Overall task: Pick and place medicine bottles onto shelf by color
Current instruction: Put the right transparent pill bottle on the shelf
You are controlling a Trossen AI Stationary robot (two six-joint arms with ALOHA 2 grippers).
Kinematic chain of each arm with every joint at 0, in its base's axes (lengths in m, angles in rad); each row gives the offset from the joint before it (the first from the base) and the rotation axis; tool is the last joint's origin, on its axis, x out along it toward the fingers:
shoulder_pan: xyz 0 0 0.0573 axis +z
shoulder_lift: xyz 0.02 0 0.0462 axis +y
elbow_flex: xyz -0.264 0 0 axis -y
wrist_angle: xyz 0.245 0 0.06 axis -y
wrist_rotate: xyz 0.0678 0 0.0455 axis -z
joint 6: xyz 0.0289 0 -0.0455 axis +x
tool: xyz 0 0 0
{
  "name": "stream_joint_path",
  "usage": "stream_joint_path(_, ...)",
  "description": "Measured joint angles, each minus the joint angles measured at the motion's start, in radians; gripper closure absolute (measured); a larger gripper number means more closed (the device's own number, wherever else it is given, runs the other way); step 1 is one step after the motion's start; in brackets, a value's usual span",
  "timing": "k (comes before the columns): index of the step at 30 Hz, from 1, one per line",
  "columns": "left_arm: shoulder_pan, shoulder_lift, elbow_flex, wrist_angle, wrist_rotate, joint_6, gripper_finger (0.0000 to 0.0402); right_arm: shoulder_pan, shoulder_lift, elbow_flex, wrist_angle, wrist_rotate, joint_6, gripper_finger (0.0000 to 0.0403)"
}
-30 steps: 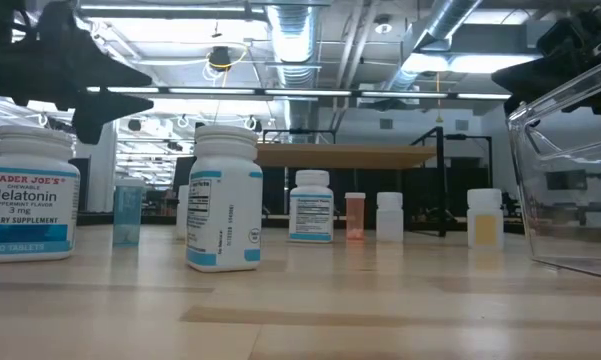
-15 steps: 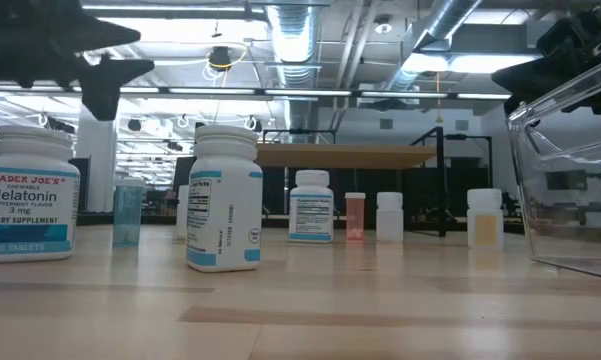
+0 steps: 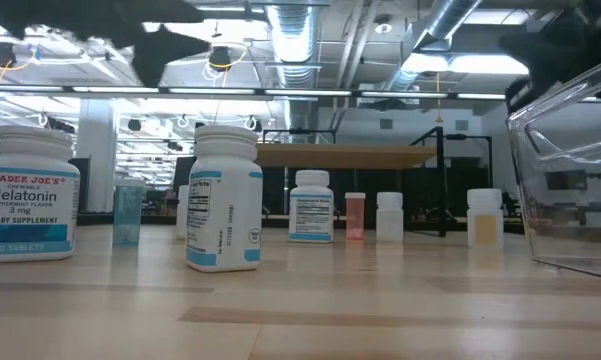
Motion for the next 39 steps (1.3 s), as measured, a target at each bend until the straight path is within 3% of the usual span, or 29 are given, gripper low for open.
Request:
stream_joint_path(3, -0.001, 0.103, 0.097, -0.002, 0.078, 0.045, 0.0213, 0.0, 0.0, 0.001, 0.094, 0.013, -0.027, 0.039)
stream_joint_path(6, -0.011, 0.171, 0.209, -0.116, 0.189, 0.05, 0.0213, 0.0, 0.0, 0.02, 0.148, 0.015, -0.084, 0.039)
stream_joint_path(10, -0.073, 0.239, 0.411, -0.499, 0.287, 0.049, 0.0226, 0.0, 0.0, 0.071, 0.13, 0.017, -0.196, 0.039)
stream_joint_path(15, -0.179, 0.344, 0.686, -1.045, 0.292, -0.058, 0.0252, -0.001, 0.0, 0.13, 0.09, 0.044, -0.269, 0.039)
stream_joint_path(19, -0.248, 0.429, 0.818, -1.237, 0.29, -0.272, 0.0259, -0.001, 0.0, 0.151, 0.087, 0.046, -0.323, 0.039)
stream_joint_path(25, -0.275, 0.534, 0.851, -1.277, 0.356, -0.539, 0.0221, -0.001, 0.0, 0.16, 0.085, 0.046, -0.318, 0.039)
stream_joint_path(32, -0.277, 0.642, 0.851, -1.29, 0.521, -0.688, 0.0145, -0.001, 0.0, 0.16, 0.074, 0.046, -0.233, 0.039)
stream_joint_path(39, -0.338, 0.599, 0.851, -1.313, 0.504, -0.96, 0.0128, -0.002, 0.0, 0.16, 0.077, 0.046, -0.232, 0.039)
